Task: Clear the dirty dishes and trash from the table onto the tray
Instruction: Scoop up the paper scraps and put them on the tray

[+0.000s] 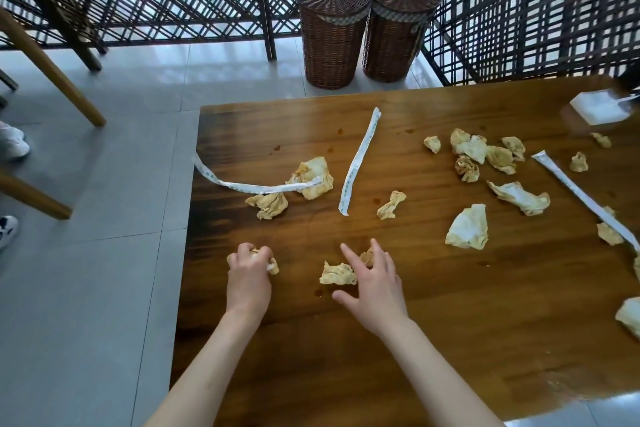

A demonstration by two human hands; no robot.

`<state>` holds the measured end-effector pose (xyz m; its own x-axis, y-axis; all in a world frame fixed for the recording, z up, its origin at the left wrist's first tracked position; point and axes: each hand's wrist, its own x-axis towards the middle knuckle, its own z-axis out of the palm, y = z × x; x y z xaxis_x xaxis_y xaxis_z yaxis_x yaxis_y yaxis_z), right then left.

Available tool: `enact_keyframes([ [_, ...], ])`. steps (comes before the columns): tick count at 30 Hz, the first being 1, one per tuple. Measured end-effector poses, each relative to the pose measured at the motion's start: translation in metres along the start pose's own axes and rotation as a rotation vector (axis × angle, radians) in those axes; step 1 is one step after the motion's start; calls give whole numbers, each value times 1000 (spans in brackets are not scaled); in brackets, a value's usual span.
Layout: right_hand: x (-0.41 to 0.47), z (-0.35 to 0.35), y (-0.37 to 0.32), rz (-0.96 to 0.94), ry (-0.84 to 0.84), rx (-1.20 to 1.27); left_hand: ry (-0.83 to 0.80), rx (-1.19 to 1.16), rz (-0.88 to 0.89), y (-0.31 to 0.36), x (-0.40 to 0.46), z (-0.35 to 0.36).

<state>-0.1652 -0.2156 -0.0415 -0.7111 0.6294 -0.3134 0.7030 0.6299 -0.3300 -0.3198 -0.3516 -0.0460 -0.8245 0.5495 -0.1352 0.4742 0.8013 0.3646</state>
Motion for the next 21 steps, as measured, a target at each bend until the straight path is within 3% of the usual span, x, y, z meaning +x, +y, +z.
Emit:
enact_keyframes([
  [3, 12, 3, -14, 18, -52, -9, -20, -49, 47, -5, 0, 1],
  [7, 18, 6, -17, 37, 44, 6, -97, -27, 83, -6, 0, 3],
  [15, 25, -1, -5, 159, 127, 96, -71, 61, -80, -11, -3, 5],
  [21, 29, -10, 6, 135, 172, 115, -3, -7, -60, 3, -7, 7],
])
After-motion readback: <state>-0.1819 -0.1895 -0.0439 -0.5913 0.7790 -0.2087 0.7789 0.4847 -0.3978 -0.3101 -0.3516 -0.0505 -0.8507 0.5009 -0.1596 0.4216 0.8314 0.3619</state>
